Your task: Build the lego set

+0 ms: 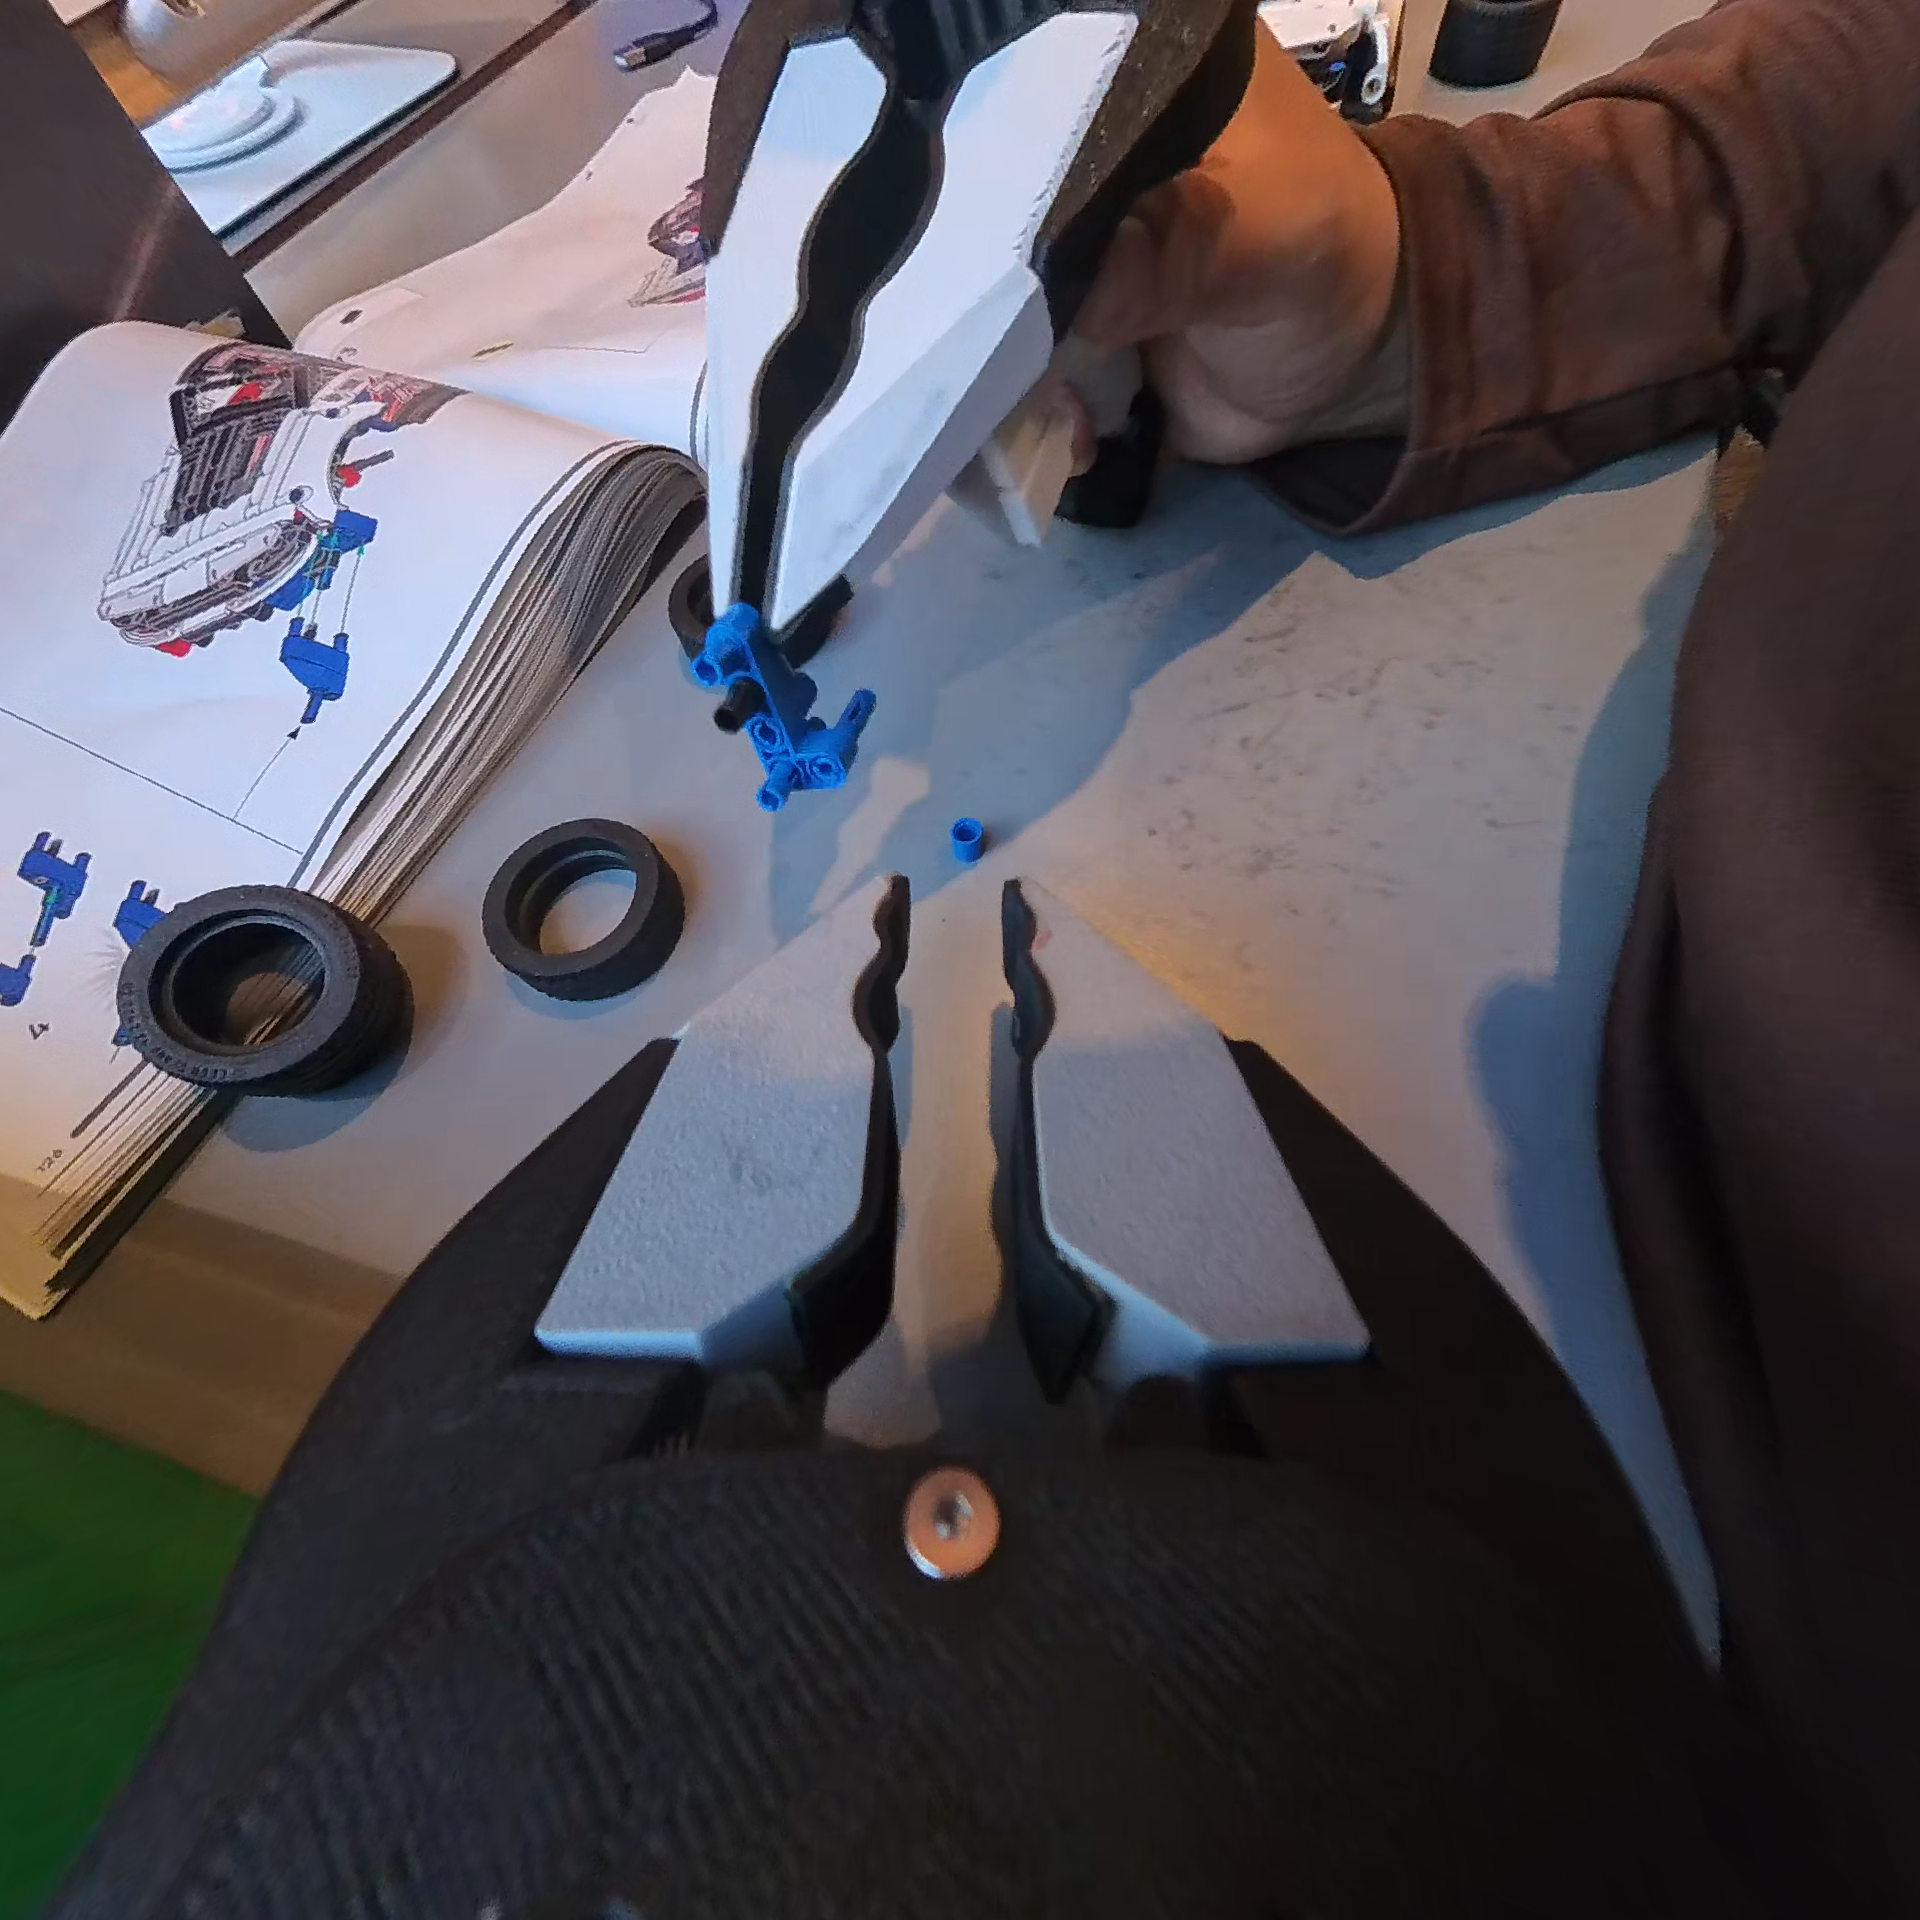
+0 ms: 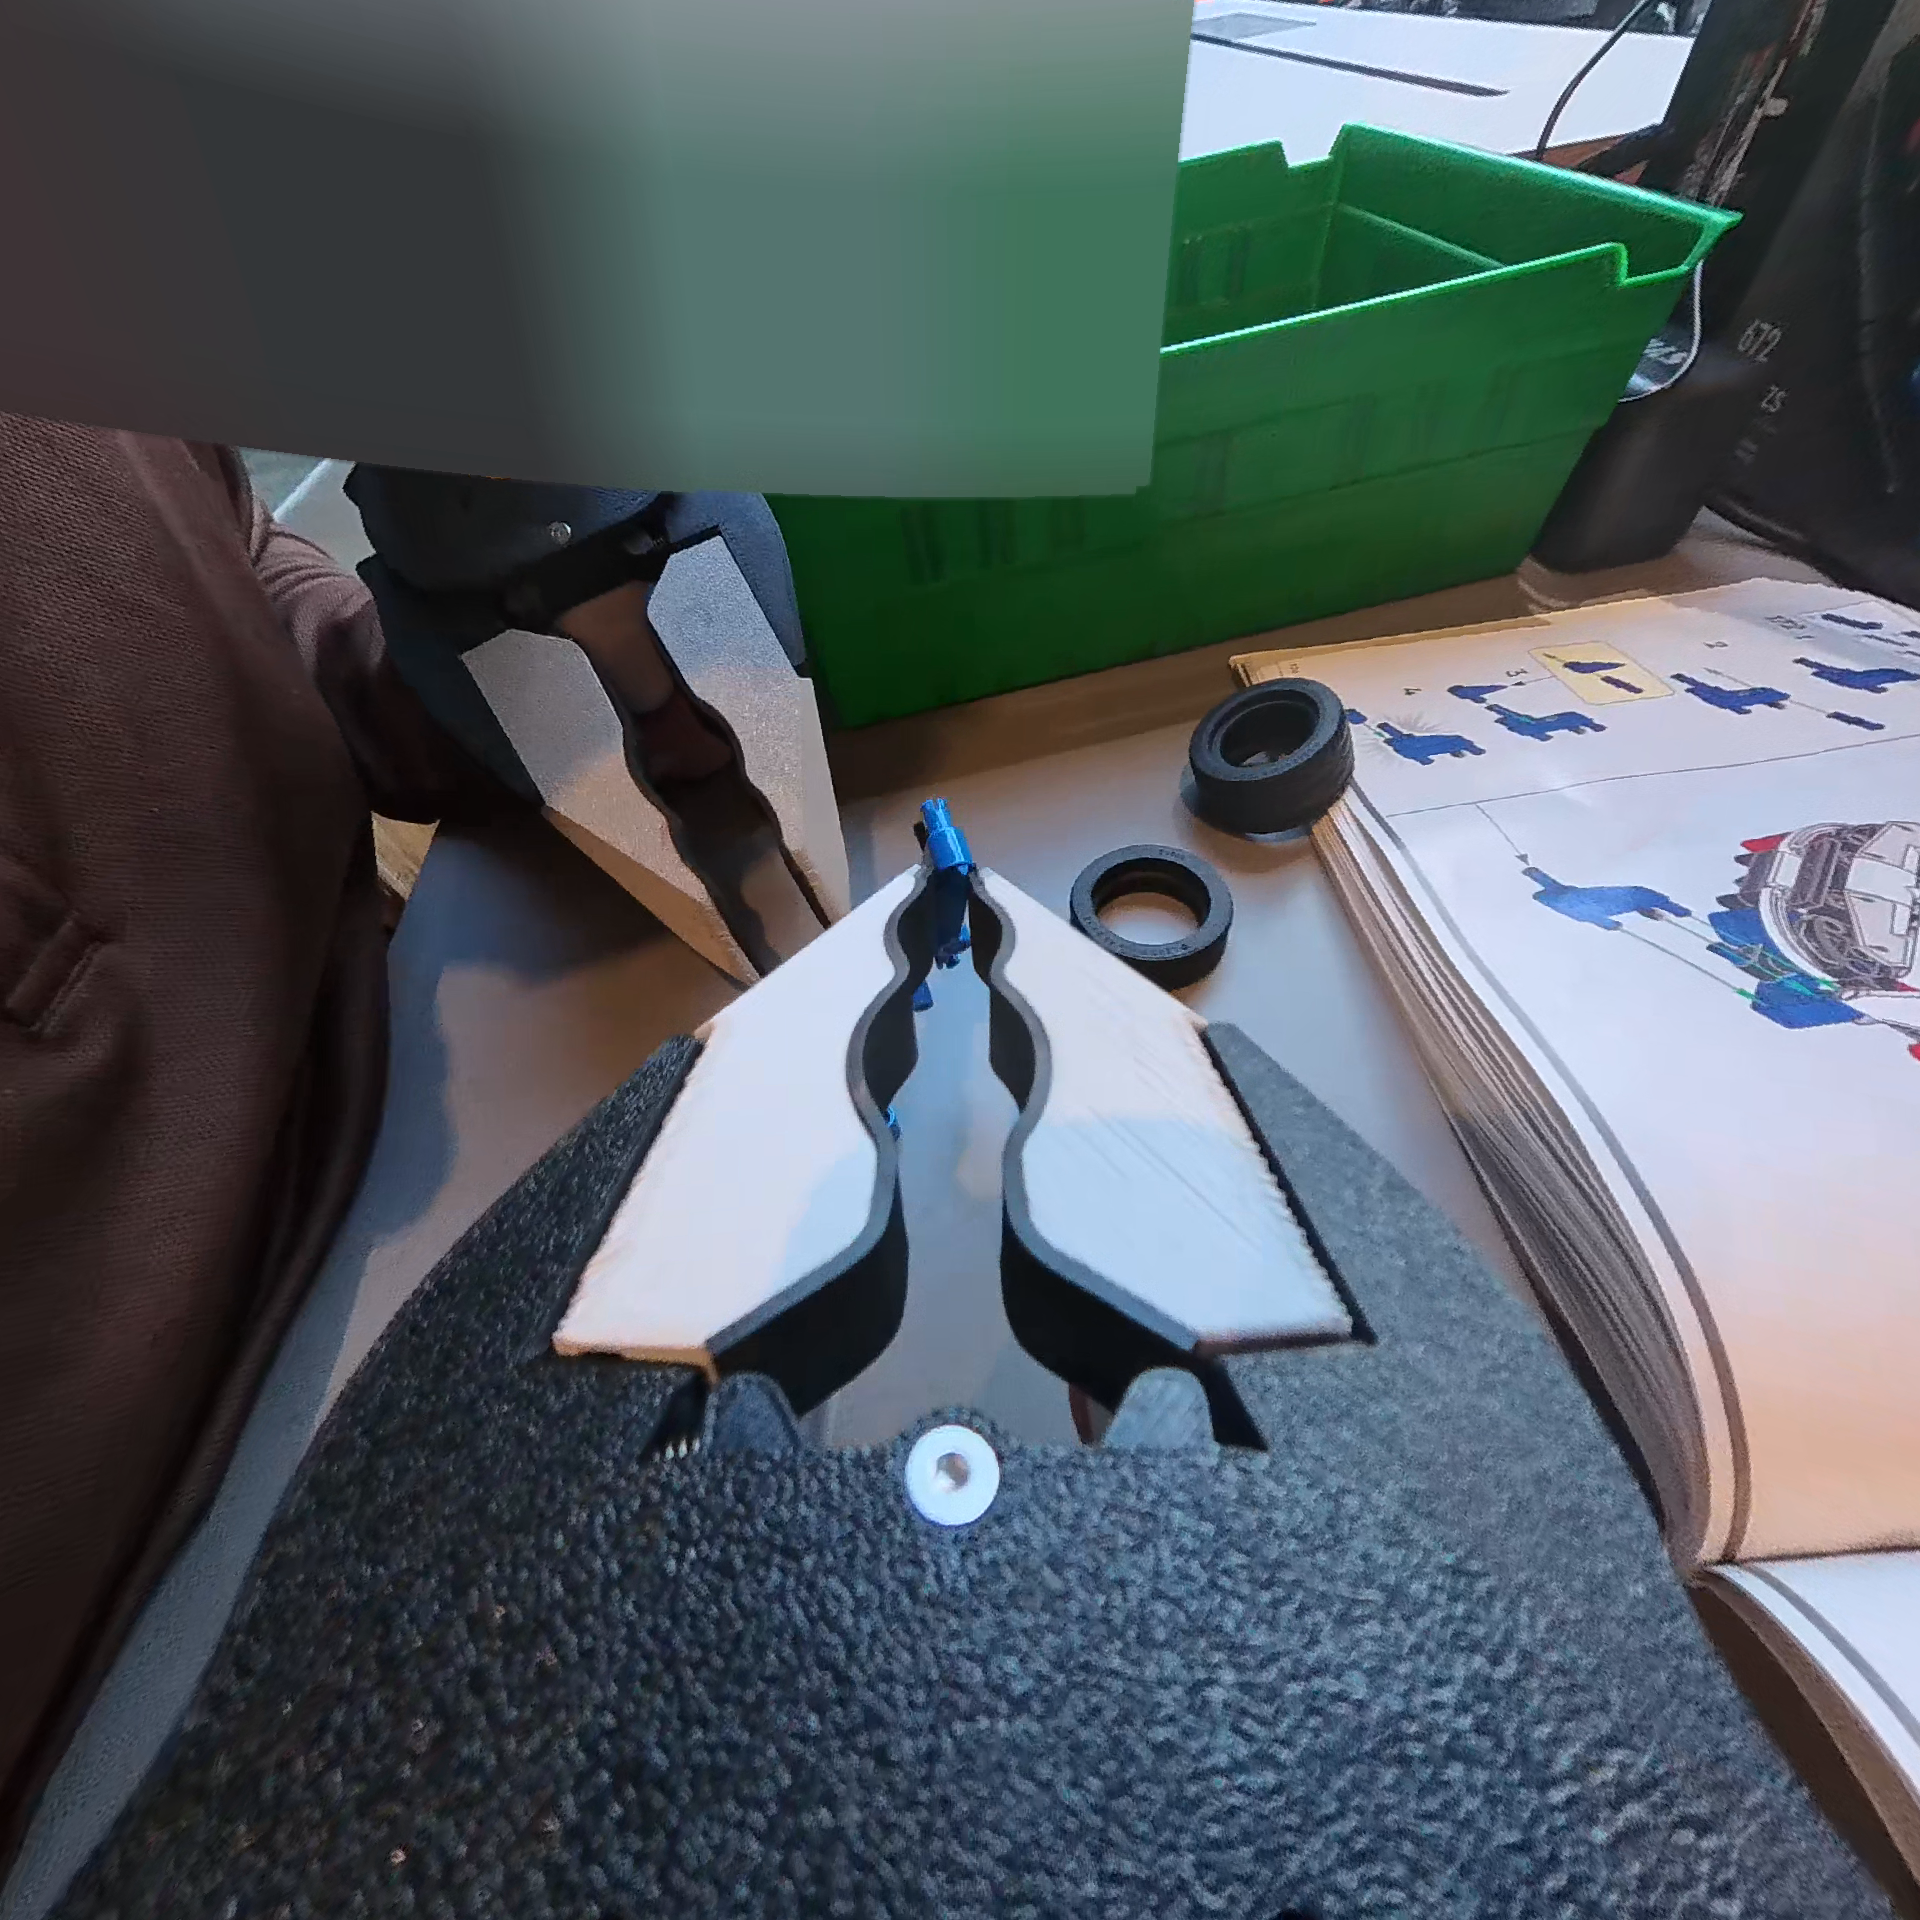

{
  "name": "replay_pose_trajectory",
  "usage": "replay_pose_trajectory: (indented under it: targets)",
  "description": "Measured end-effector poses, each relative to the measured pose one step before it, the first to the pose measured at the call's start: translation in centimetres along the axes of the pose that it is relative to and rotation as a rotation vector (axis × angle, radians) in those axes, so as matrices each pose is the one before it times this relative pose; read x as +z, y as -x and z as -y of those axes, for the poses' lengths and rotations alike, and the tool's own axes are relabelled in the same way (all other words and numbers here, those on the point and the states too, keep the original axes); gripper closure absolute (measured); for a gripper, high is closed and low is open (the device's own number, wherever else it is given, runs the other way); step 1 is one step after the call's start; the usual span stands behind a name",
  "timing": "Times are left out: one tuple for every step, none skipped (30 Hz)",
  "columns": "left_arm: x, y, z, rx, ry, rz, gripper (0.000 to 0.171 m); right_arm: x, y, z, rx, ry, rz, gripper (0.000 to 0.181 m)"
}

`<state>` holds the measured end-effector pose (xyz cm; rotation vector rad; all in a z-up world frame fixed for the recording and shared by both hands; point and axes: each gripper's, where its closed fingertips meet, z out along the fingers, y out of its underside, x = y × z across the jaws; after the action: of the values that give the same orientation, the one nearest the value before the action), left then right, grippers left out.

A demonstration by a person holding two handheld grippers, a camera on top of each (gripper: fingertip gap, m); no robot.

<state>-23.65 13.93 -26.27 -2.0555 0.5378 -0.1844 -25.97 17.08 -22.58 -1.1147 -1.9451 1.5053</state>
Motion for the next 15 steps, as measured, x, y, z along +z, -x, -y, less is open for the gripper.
replay_pose_trajectory:
  targets:
    - [-0.005, 0.016, 0.008, -0.001, -0.0003, -0.0006, 0.157, 0.042, 0.018, -0.058, -0.0013, 0.0041, 0.0004, 0.176]
    - [-0.005, -0.005, -0.001, -0.0012, -0.00033, -0.001, 0.158, 0.041, 0.012, -0.039, -0.0013, 0.0025, 0.0001, 0.176]
    - [-0.009, 0.01, 0.013, -0.0008, -0.00094, -0.0009, 0.158, 0.015, 0.003, -0.002, -0.0009, 0.0005, 0.0, 0.176]
    - [-0.017, -0.013, 0.012, -0.0003, -0.0011, -0.0008, 0.158, 0.006, 0.0, -0.005, 0.0007, -0.0001, 0.0007, 0.176]
    - [-0.008, 0.003, 0.015, 0.0008, -0.00074, 0.0001, 0.158, -0.003, -0.009, -0.002, 0.0023, -0.0003, 0.0014, 0.176]
    - [0.005, -0.008, -0.006, 0.0015, -0.00008, 0.0003, 0.158, -0.004, -0.02, 0.008, 0.0028, -0.0009, 0.002, 0.176]
    - [-0.002, -0.018, -0.005, 0.0021, 0.00071, -0.0001, 0.158, -0.007, -0.011, 0.017, 0.0025, -0.0011, 0.0017, 0.176]
    - [0.02, -0.028, -0.022, 0.0029, 0.00161, 0.0005, 0.158, -0.011, -0.004, 0.01, 0.0015, -0.0009, 0.0007, 0.176]
    - [0.021, -0.021, -0.029, 0.0034, 0.0025, 0.0004, 0.158, -0.008, 0.001, 0.006, 0.0002, -0.0007, 0.0001, 0.176]
    - [0.031, -0.011, -0.032, 0.0029, 0.00329, 0.0007, 0.158, 0.006, 0.009, 0.002, -0.0005, -0.0001, 0.0003, 0.176]
    - [0.033, -0.026, -0.035, 0.0026, 0.00264, 0.0002, 0.158, 0.002, 0.005, -0.008, -0.0006, 0.0006, 0.0001, 0.176]
    - [0.007, -0.011, -0.019, 0.0026, 0.00165, 0.0005, 0.158, 0.005, 0.005, -0.016, -0.0006, 0.0006, 0.0002, 0.176]
    - [0.003, -0.007, -0.013, 0.0019, 0.00071, 0.0008, 0.158, 0.016, 0.014, -0.002, 0.0001, 0.0007, 0.0012, 0.176]
    - [0.004, -0.008, 0.012, 0.0011, -0.00069, 0.0005, 0.158, 0.004, 0.014, -0.018, 0.0005, 0.0009, 0.0012, 0.176]
    - [-0.025, 0.011, 0.025, 0.0003, -0.00175, 0.0008, 0.158, 0.006, -0.004, 0.0, -0.0001, 0.0002, 0.0002, 0.176]
